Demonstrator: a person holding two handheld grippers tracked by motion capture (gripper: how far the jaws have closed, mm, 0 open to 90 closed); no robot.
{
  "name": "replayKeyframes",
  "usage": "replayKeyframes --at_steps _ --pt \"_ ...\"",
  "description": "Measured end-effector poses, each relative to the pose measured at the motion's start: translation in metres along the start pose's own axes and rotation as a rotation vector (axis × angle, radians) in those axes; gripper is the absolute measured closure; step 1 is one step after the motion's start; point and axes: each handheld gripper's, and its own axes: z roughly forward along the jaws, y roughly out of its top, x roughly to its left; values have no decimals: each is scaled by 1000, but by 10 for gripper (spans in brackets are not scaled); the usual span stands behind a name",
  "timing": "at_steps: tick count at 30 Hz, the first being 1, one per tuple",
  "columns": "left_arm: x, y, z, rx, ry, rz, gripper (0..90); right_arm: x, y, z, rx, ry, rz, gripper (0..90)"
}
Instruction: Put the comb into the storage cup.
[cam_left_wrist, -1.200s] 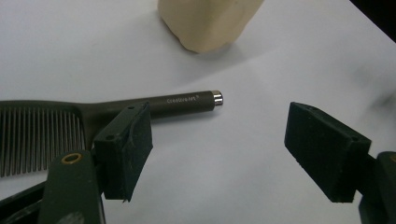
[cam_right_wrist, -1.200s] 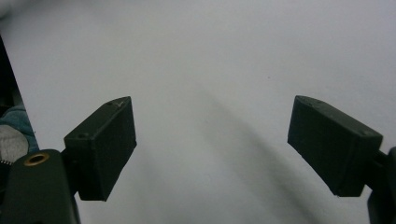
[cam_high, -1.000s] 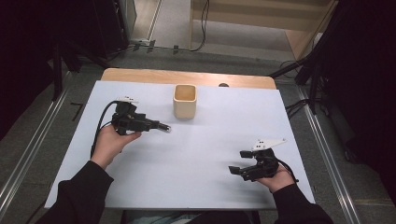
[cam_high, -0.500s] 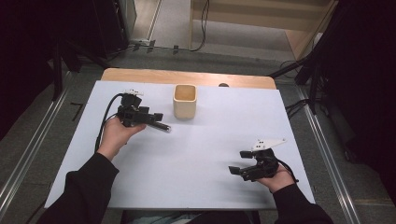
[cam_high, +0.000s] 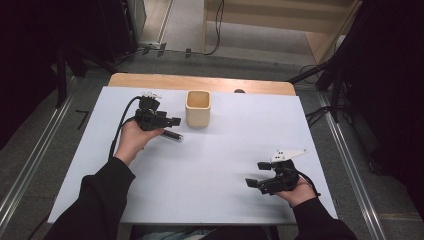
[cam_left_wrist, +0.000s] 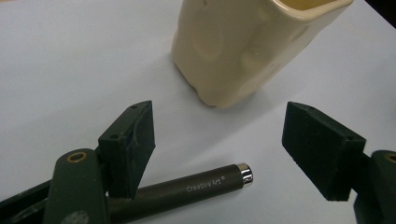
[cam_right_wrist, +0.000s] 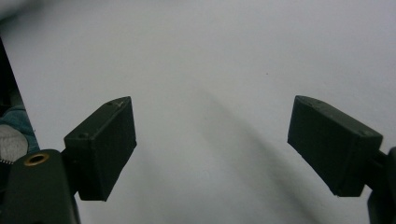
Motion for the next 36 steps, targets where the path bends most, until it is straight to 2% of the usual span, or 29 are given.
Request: replayKeyframes --at_steps 9,20,26,27,29,32,33,34,35,36 --pt "0 -2 8 -6 12 10 293 0 -3 -3 0 -10 10 136" --pt "1 -5 17 23 16 15 310 -1 -5 -4 -1 -12 16 136" --pt "1 -8 22 40 31 24 362 0 -6 -5 1 -16 22 136" --pt "2 -8 23 43 28 25 401 0 -7 -5 0 -17 25 136" --pt "3 -9 25 47 31 24 404 0 -7 -5 -1 -17 27 136" --pt "4 -10 26 51 25 -2 474 -1 -8 -6 1 -19 20 136" --pt "3 -10 26 50 26 -7 530 -1 -8 -6 2 -19 22 136" --pt "3 -10 25 49 29 -8 631 0 -8 -7 1 -21 25 136" --pt "3 -10 25 50 31 -5 631 0 -8 -7 1 -21 25 136" --pt "2 -11 25 44 31 3 776 0 -9 -7 1 -22 26 136"
